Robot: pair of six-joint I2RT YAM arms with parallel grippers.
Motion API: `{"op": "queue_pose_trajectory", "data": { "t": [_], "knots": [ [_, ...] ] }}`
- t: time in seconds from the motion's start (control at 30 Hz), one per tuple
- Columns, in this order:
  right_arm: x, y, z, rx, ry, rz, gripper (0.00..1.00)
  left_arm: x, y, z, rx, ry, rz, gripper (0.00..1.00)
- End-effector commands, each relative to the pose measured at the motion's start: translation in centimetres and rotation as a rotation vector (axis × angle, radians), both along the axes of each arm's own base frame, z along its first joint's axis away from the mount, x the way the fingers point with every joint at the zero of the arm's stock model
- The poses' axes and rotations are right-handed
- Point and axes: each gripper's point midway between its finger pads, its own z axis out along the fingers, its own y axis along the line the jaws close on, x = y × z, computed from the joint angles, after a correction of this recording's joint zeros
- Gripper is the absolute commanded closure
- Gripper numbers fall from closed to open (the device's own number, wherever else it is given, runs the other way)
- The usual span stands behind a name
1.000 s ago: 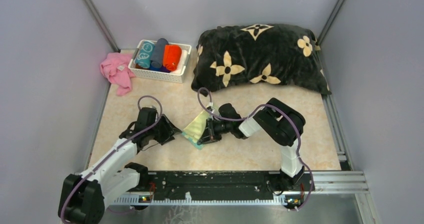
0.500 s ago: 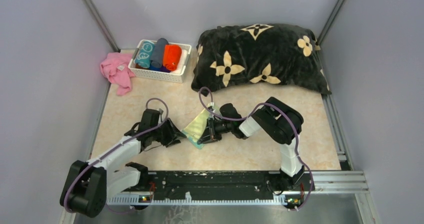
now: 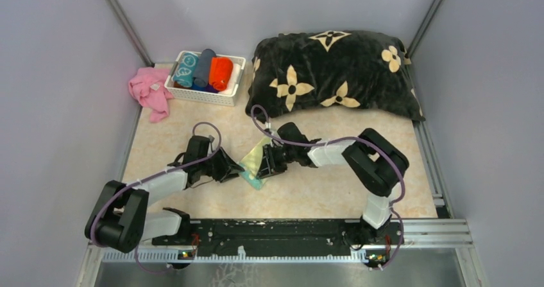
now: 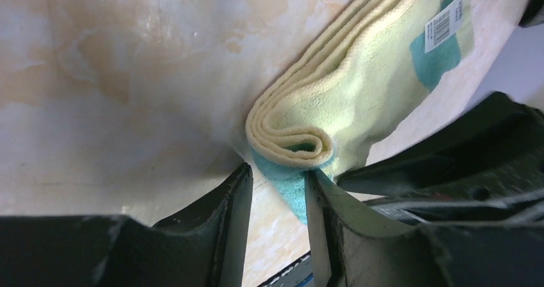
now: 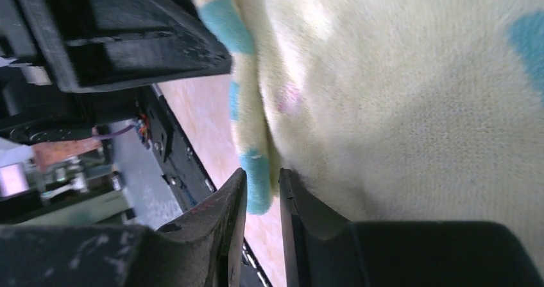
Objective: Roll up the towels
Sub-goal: Roll the towel at the center of the board.
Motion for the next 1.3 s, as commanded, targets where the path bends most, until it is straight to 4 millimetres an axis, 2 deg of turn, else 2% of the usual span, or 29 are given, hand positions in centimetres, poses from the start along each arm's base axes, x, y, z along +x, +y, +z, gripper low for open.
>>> {"op": "queue_pose_trajectory", "data": {
  "t": [0.0,0.17,0.33,0.4,0.47,0.57,0.87,1.0,1.27],
  "knots": [
    [1.9,-0.8,3.8,-0.161,-0.295,0.033,0.72,-0.7,0.9,-2.3,0.053,0.064,0.035,0.57],
    [1.5,-0.4,7.1,-0.289,-0.563,0.075,0.69,-1.1,1.1,-3.2,0.068,0.101,0.048,0.58],
    [-0.3,2.1,7.6,-0.315,-0.706,0.15,0.69,-1.4,1.4,-3.8,0.083,0.124,0.065,0.59],
    [-0.7,2.8,7.1,-0.339,-0.734,0.168,0.69,-1.6,1.4,-3.8,0.08,0.129,0.067,0.59],
    [-0.7,3.1,5.4,-0.404,-0.766,0.182,0.69,-1.6,1.5,-3.8,0.082,0.127,0.071,0.59],
    [-0.5,3.2,4.3,-0.469,-0.815,0.197,0.69,-1.7,1.6,-3.8,0.084,0.127,0.074,0.59],
    [0.0,3.0,2.8,-0.597,-0.916,0.221,0.65,-1.7,1.6,-3.7,0.086,0.125,0.076,0.59],
    [-0.2,3.0,2.0,-0.619,-0.917,0.244,0.63,-1.6,1.6,-3.6,0.087,0.122,0.075,0.59],
    [-1.5,2.0,-1.7,-0.706,-0.888,0.35,0.62,-1.5,1.7,-3.5,0.086,0.119,0.079,0.58]
  ]
}}
